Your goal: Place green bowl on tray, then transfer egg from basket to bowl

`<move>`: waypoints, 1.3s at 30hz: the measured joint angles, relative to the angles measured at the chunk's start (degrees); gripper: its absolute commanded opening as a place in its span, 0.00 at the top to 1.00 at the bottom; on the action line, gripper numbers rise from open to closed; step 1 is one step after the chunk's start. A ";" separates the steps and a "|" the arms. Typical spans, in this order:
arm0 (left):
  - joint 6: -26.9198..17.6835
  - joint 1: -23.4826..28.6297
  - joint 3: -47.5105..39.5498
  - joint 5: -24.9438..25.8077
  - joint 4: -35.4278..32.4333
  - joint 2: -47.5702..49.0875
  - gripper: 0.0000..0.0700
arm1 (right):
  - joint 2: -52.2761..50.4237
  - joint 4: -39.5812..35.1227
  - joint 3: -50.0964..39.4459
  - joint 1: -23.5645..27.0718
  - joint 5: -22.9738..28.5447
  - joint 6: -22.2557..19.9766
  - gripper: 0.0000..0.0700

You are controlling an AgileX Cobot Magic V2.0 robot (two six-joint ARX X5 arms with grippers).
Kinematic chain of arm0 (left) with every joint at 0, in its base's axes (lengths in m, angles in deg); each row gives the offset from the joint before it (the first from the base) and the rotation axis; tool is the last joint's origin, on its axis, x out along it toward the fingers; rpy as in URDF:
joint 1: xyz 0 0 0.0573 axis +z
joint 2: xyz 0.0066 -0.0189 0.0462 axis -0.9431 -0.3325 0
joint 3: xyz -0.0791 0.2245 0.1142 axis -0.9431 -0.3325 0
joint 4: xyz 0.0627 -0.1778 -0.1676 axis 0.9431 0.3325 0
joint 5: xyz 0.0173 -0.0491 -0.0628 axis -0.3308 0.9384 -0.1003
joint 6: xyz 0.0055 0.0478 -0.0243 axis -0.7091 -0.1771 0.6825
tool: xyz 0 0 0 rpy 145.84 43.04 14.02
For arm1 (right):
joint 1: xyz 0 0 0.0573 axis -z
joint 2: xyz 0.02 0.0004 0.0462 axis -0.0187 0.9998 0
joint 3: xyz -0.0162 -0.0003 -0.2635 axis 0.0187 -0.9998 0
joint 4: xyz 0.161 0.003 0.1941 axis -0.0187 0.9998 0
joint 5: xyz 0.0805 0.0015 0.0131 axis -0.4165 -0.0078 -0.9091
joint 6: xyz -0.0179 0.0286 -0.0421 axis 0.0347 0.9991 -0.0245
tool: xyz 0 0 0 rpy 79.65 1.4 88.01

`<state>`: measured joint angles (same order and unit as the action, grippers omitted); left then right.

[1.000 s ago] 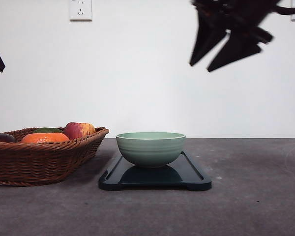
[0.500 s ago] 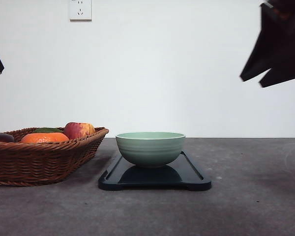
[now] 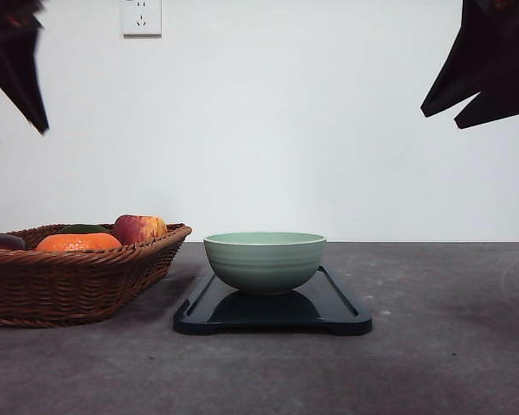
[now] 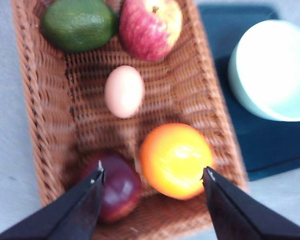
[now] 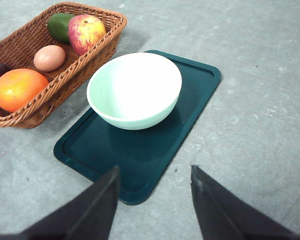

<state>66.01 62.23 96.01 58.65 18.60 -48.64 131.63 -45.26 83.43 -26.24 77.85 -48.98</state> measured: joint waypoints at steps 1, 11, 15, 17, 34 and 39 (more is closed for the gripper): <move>-0.72 -0.60 1.95 -1.41 0.99 -2.12 0.44 | 0.00 -0.01 0.00 0.00 0.00 0.00 0.60; -6.42 -4.81 14.20 -6.37 0.42 -18.57 0.44 | 0.00 -0.01 0.00 0.00 0.01 0.19 0.60; -7.55 -5.29 14.40 -8.41 -2.26 -22.72 0.44 | 0.00 0.00 0.00 0.00 0.02 0.20 0.60; -7.90 -5.27 14.40 -9.15 -2.87 -24.39 0.44 | 0.00 -0.02 0.00 0.00 0.00 0.20 0.60; -8.70 -5.13 14.40 -9.26 -5.34 -32.23 0.43 | 0.00 -0.01 0.00 0.00 1.51 0.20 0.60; -8.70 -5.13 14.40 -9.26 -6.28 -33.81 0.43 | 0.00 0.00 0.00 0.00 1.51 0.20 0.60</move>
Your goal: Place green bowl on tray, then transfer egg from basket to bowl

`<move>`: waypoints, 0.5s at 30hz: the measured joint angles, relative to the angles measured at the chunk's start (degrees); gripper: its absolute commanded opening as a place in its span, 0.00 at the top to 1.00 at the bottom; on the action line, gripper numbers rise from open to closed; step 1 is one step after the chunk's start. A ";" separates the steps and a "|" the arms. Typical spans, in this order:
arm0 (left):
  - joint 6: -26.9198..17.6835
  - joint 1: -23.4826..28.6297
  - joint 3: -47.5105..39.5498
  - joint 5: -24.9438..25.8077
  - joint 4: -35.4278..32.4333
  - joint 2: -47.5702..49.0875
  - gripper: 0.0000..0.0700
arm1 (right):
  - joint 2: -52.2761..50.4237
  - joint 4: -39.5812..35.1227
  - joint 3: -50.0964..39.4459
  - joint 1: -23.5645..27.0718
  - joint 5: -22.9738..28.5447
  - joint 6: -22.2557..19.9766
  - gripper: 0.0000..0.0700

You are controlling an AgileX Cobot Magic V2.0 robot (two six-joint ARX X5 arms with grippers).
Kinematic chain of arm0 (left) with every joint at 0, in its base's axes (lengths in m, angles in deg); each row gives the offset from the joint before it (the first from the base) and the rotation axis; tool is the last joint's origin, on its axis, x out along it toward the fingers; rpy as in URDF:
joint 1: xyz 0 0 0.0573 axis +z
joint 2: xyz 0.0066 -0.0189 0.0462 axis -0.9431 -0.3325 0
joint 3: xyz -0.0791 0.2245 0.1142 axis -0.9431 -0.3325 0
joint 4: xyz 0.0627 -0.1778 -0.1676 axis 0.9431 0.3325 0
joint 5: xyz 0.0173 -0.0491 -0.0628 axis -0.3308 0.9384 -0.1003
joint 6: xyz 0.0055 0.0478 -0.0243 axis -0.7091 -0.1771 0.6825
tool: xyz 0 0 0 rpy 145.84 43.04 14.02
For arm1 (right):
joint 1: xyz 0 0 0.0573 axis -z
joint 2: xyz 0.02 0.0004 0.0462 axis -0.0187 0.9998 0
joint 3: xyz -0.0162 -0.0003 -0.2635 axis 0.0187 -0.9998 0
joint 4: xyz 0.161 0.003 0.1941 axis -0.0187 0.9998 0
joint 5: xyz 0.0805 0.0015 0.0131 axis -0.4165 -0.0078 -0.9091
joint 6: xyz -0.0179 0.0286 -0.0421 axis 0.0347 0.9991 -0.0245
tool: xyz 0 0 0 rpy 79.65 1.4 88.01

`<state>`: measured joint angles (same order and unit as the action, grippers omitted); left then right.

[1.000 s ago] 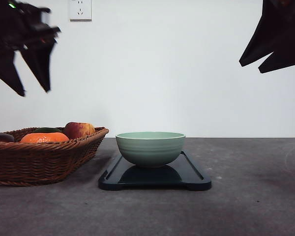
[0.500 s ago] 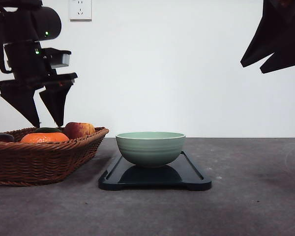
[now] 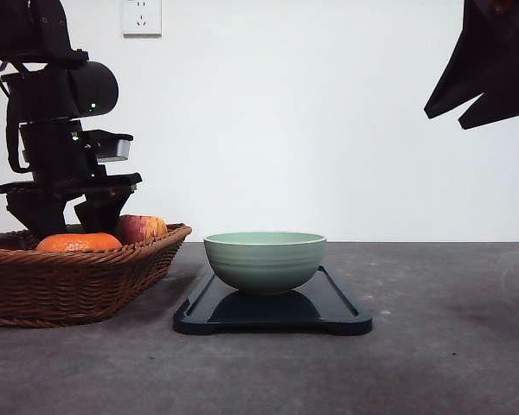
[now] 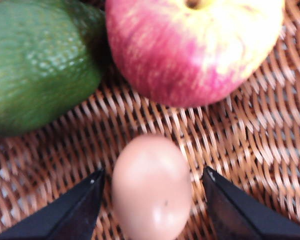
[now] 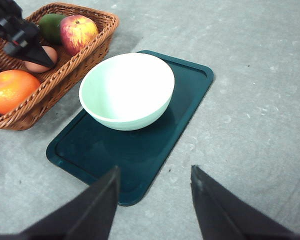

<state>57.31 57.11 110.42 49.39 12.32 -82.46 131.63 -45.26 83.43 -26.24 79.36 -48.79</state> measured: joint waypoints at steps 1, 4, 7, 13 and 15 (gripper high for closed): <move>0.00 0.00 0.04 0.00 -0.39 0.00 0.43 | 0.00 0.00 0.00 0.00 0.01 0.00 0.60; 0.00 0.00 0.09 0.00 -0.69 0.00 0.43 | 0.00 0.00 0.00 0.00 0.02 0.00 0.60; 0.00 0.00 0.10 0.00 -0.68 0.00 0.43 | 0.00 -0.01 0.00 0.00 0.62 0.00 0.60; 0.00 0.00 0.09 0.00 -0.59 -0.01 0.44 | 0.00 -0.02 0.00 0.00 1.29 0.00 0.60; 0.00 0.00 0.09 0.00 -0.50 -0.03 0.44 | 0.00 -0.02 0.00 0.00 1.29 0.00 0.60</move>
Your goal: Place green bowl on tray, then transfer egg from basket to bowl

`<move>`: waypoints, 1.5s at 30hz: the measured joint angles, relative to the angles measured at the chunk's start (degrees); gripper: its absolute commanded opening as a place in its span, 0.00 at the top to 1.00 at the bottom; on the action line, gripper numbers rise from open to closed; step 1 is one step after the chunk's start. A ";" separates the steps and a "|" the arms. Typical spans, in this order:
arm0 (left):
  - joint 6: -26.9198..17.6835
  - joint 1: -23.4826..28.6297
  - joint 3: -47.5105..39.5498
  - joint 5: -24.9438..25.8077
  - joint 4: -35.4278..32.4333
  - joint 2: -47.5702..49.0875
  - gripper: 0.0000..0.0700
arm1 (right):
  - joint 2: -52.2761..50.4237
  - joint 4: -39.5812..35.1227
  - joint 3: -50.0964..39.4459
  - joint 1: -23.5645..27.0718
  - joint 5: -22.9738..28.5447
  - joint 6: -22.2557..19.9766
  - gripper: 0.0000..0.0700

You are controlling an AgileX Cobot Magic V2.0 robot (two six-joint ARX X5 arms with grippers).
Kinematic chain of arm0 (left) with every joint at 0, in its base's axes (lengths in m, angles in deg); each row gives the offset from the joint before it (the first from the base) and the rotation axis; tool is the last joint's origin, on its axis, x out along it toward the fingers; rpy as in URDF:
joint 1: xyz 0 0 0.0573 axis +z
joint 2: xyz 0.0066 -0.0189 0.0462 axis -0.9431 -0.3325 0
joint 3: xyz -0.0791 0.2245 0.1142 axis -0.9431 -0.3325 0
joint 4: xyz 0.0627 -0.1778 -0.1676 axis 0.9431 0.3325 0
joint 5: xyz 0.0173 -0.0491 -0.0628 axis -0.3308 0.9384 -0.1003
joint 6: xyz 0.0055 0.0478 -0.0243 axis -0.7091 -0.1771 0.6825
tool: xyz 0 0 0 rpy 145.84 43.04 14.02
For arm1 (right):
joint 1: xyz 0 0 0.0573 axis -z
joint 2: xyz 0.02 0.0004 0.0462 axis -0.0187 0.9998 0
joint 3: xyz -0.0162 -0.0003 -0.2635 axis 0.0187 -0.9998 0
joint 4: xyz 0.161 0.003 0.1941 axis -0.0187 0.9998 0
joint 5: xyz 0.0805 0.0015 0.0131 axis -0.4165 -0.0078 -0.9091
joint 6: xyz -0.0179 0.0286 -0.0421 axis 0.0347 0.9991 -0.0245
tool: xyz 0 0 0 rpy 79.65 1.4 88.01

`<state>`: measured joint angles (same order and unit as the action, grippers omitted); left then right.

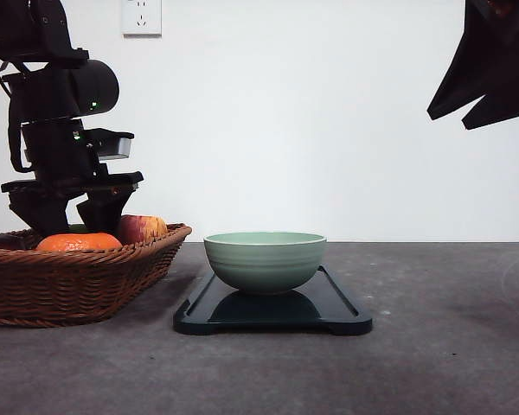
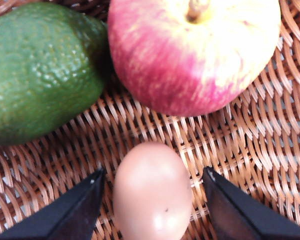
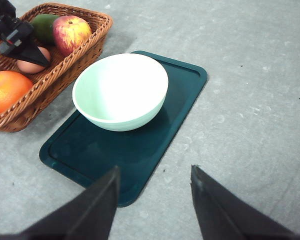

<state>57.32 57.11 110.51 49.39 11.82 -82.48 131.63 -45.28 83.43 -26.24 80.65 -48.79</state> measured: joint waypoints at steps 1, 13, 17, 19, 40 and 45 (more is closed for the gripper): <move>0.01 0.00 0.01 0.00 0.03 -0.02 0.44 | 0.00 0.00 0.00 0.00 0.00 0.00 0.60; 0.02 0.00 0.01 0.00 0.11 -0.28 0.48 | 0.00 0.00 0.00 0.00 0.00 0.00 0.60; 0.02 0.00 0.00 0.00 0.30 -0.28 0.68 | 0.00 0.00 0.00 0.00 0.00 0.00 0.60; 0.03 0.00 0.00 0.00 0.45 -0.28 0.74 | 0.00 0.00 0.00 0.00 0.00 0.00 0.60; 1.31 0.95 0.02 -0.02 2.41 7.02 0.73 | 0.00 0.02 0.00 0.00 0.00 0.00 0.60; 1.79 0.55 0.02 2.54 2.00 11.89 0.73 | 0.00 0.00 0.00 0.00 0.00 0.00 0.60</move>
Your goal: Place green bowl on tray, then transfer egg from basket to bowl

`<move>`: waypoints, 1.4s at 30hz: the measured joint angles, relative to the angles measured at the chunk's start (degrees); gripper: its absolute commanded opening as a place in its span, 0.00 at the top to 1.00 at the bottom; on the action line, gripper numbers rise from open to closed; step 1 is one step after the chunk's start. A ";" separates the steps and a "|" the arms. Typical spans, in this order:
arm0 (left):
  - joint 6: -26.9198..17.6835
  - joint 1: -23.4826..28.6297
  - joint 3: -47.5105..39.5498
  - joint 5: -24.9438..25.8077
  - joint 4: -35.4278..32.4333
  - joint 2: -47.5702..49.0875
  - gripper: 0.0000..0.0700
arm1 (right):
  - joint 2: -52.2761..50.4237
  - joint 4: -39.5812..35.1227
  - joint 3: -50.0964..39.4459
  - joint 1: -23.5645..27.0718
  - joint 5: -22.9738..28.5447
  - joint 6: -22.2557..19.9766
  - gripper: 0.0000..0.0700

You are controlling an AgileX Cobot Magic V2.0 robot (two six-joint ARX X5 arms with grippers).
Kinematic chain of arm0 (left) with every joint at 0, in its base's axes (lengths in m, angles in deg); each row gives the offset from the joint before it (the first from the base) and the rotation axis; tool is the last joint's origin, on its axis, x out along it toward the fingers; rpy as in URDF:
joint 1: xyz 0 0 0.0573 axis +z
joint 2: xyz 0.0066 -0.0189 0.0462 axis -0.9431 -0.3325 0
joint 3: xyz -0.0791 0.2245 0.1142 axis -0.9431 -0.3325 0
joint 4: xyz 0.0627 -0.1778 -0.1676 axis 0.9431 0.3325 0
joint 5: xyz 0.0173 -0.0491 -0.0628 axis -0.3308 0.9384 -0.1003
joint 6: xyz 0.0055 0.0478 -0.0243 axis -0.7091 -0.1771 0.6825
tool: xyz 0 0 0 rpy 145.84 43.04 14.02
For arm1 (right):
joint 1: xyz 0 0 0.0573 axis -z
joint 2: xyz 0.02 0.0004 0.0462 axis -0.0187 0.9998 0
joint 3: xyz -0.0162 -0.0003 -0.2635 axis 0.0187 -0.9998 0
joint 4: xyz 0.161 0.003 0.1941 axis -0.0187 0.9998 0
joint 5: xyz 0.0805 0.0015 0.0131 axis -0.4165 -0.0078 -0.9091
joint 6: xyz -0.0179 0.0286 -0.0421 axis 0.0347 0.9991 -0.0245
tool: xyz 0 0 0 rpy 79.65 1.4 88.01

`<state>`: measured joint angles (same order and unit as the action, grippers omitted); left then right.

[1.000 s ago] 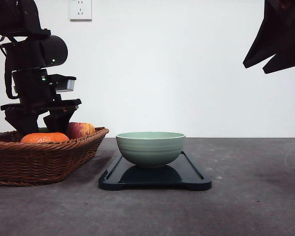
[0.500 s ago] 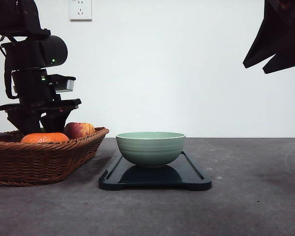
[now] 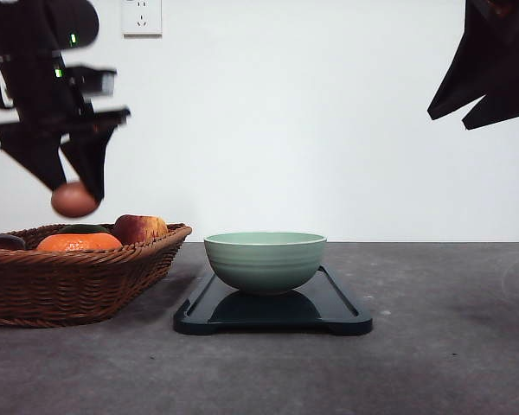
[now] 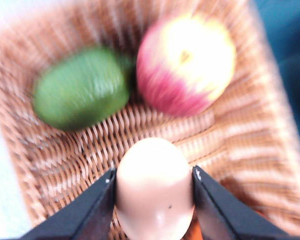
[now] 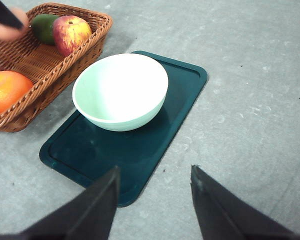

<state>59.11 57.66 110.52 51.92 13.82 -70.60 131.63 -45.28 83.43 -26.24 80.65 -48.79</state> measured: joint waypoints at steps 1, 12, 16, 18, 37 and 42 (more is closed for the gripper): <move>0.25 -0.16 0.00 1.58 -0.27 0.64 0.73 | 0.00 0.00 0.00 0.00 0.00 0.00 0.60; 2.53 -7.99 0.00 13.80 -7.78 1.39 0.73 | 0.00 -0.01 0.00 0.00 0.00 0.00 0.60; 2.53 -12.19 0.00 11.04 -13.01 1.39 0.73 | 0.00 -0.02 0.00 0.00 0.00 0.00 0.60; 2.41 -14.51 0.00 7.98 -15.41 1.34 0.73 | 0.00 -0.04 0.00 0.00 0.00 0.00 0.60; -0.23 -22.74 0.00 -1.14 -22.78 -11.62 0.73 | 0.00 -0.28 0.00 0.00 0.02 0.00 0.60; -0.31 -22.74 0.00 -1.22 -23.90 -14.07 0.73 | 0.00 -0.28 0.00 0.00 0.05 0.00 0.60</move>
<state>58.80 34.92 110.52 50.71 -10.08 -84.67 131.63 -45.57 83.43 -26.24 80.70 -48.79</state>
